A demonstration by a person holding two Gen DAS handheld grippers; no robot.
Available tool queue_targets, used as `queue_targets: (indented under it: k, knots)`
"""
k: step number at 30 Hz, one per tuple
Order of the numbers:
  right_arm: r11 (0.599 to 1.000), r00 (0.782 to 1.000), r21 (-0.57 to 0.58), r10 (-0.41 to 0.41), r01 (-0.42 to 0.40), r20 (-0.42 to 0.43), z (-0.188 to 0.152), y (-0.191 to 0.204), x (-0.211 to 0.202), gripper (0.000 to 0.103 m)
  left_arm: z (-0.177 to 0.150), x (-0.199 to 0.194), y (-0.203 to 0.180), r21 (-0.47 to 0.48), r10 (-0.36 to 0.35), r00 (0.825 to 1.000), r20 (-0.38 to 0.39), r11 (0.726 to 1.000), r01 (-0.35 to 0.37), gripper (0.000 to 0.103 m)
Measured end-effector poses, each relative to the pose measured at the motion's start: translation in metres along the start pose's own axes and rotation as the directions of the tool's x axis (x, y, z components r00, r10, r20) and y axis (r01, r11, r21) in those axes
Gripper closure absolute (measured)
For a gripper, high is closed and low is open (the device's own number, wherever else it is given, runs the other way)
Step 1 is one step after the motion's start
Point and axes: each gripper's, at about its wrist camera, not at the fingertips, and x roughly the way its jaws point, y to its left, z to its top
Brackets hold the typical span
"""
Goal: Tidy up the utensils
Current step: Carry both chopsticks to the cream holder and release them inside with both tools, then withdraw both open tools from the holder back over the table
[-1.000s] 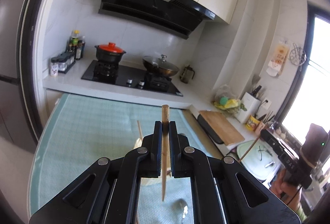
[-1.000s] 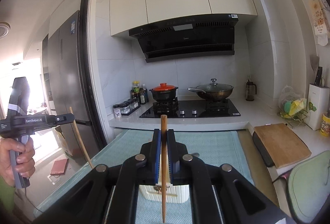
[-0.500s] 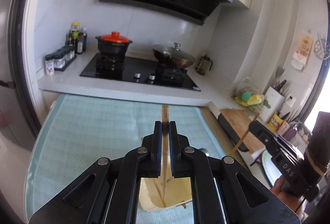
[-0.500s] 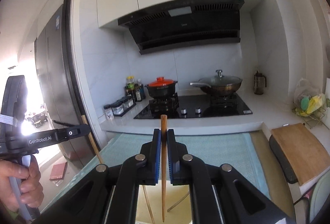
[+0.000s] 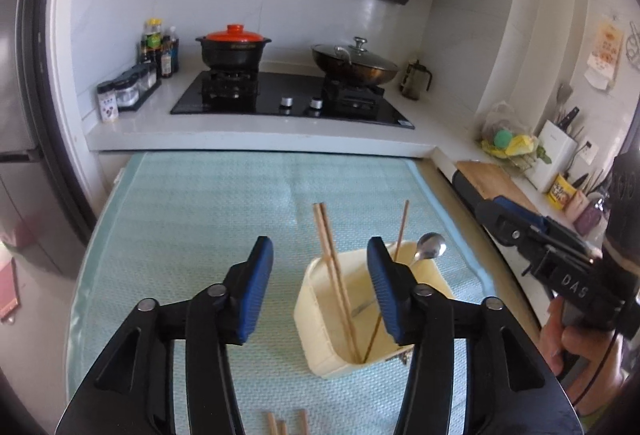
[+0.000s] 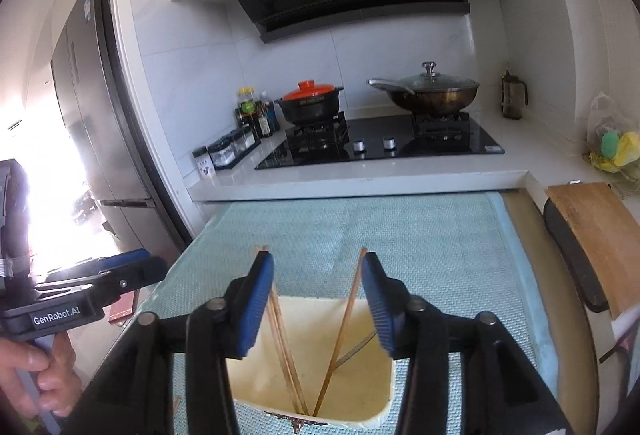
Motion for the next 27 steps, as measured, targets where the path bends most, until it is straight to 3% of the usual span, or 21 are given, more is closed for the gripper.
queue_targets:
  k: [1,5,10,15,21,27]
  knots:
    - [1.0,1.0,-0.023,-0.009,0.009,0.016,0.002,0.003,-0.013,0.053,-0.003,-0.014,0.002,0.016,0.006,1.0,0.011,1.0,-0.007,0.037]
    - [0.991,0.998,-0.122,-0.045,0.049,0.035,0.0,0.016,-0.068,0.051,-0.029,-0.073,0.009,0.128,0.048,0.998,0.028,0.99,-0.051,0.026]
    - [0.971,0.995,-0.218,-0.09,0.095,0.031,-0.035,0.021,-0.14,0.049,-0.093,-0.135,0.028,0.194,0.114,0.993,0.026,0.974,-0.117,0.015]
    - [0.947,0.984,-0.268,-0.172,0.176,0.038,-0.096,0.023,-0.189,0.049,-0.167,-0.161,0.054,0.078,0.144,0.99,0.0,0.986,-0.144,0.014]
    - [0.937,0.964,-0.227,-0.259,0.265,0.057,-0.184,0.032,-0.219,0.049,-0.245,-0.157,0.067,-0.109,0.16,0.986,-0.042,0.981,-0.164,0.014]
    - [0.948,0.96,-0.163,-0.28,0.275,-0.013,-0.252,0.039,-0.215,0.049,-0.283,-0.137,0.064,-0.137,0.174,0.977,-0.119,0.972,-0.19,0.014]
